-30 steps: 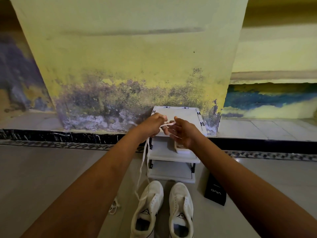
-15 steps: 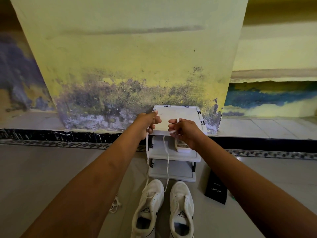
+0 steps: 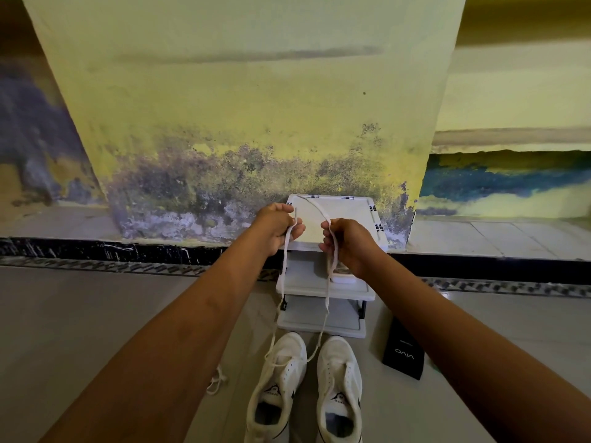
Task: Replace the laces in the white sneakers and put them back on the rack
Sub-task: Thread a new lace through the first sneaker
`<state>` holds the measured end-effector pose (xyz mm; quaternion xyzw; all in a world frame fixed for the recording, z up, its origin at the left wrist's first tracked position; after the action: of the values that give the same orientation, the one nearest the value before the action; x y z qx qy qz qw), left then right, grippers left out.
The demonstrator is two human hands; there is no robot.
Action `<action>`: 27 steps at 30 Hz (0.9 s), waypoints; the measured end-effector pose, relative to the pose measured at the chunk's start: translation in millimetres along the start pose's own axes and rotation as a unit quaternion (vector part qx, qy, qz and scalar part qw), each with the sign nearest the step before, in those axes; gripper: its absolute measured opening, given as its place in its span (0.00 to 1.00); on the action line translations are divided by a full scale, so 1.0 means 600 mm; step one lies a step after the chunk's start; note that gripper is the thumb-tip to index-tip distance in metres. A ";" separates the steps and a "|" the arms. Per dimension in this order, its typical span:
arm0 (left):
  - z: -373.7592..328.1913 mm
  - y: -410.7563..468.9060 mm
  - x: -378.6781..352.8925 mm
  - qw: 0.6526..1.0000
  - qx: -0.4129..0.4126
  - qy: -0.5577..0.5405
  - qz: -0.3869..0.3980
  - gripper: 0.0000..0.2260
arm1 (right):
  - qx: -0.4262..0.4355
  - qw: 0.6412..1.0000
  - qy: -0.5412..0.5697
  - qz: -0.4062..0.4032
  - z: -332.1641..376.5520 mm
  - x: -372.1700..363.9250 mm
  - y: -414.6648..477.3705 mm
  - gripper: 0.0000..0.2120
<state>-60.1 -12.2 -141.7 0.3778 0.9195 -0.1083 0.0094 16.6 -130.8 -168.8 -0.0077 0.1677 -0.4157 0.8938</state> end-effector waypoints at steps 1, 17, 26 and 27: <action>-0.001 0.000 -0.001 1.000 -0.001 -0.002 0.003 0.09 | -0.003 1.000 -0.004 0.003 -0.001 -0.002 0.001 0.14; 0.001 -0.006 -0.008 0.996 0.000 0.085 0.021 0.14 | 0.054 0.998 -0.008 0.008 0.018 -0.013 -0.005 0.12; -0.005 -0.014 -0.022 0.998 -0.010 0.019 0.053 0.06 | 0.095 0.995 -0.035 -0.020 0.021 -0.004 -0.010 0.06; -0.007 -0.015 -0.023 0.998 -0.015 0.011 0.056 0.06 | 0.097 0.994 -0.036 -0.022 0.022 -0.004 -0.011 0.08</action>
<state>-56.2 -26.9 -134.8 0.4296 0.8984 -0.0902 0.0113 14.5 -134.9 -154.9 0.0602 0.0946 -0.4491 0.8864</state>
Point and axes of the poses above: each hand's wrist, its own y-axis towards the middle knuckle, its own x-axis out of the back of the hand, z = x × y, the point moved 9 cm from there along y, towards the middle knuckle, and after that the axes turned 1 degree about -z, right-handed, at the moved point
